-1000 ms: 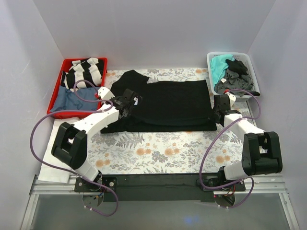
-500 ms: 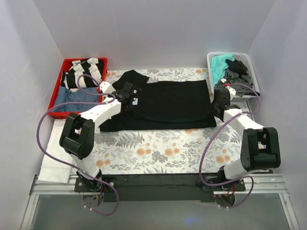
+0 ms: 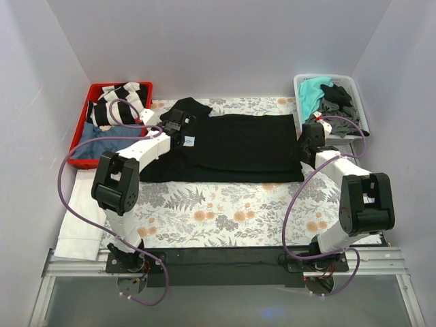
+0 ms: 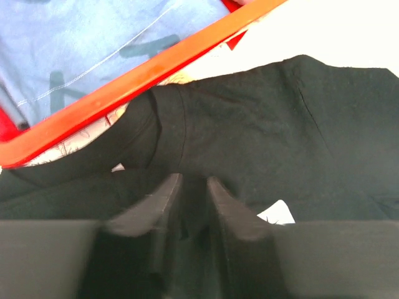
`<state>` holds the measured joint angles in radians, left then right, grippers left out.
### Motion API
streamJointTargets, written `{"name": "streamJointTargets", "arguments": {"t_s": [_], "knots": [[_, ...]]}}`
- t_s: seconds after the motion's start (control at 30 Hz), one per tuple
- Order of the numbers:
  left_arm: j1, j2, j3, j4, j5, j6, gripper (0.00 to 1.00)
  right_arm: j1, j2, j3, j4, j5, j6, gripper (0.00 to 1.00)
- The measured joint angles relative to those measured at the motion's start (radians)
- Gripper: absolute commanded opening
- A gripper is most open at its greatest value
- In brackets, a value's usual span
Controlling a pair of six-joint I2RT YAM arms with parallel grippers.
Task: Fold and stack the t-shirts
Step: Fold the flattened tshirt in 1/3 of the way
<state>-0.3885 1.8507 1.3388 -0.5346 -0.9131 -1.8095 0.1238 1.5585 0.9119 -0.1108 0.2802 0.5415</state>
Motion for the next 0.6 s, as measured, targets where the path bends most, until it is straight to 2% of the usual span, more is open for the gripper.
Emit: {"name": "streamJointTargets", "arguments": {"t_s": [0.03, 0.07, 0.17, 0.27, 0.5, 0.6], "knots": [[0.002, 0.002, 0.001, 0.005, 0.002, 0.003, 0.34, 0.0, -0.003, -0.004, 0.004, 0.0, -0.001, 0.45], [0.004, 0.003, 0.001, 0.011, 0.005, 0.007, 0.47, 0.0, -0.008, -0.013, 0.01, 0.001, -0.004, 0.45], [0.005, 0.015, 0.001, 0.024, 0.016, 0.024, 0.59, 0.0, -0.04, -0.052, 0.006, 0.006, -0.017, 0.45], [0.007, 0.034, 0.011, 0.034, 0.029, 0.043, 0.62, 0.0, -0.073, -0.082, 0.004, 0.008, -0.027, 0.44], [0.007, 0.05, 0.034, 0.05, 0.081, 0.082, 0.62, 0.0, -0.142, -0.138, 0.002, 0.004, -0.042, 0.44], [0.007, 0.025, -0.009, 0.064, 0.119, 0.083, 0.61, 0.0, -0.154, -0.15, -0.004, -0.001, -0.045, 0.43]]}}
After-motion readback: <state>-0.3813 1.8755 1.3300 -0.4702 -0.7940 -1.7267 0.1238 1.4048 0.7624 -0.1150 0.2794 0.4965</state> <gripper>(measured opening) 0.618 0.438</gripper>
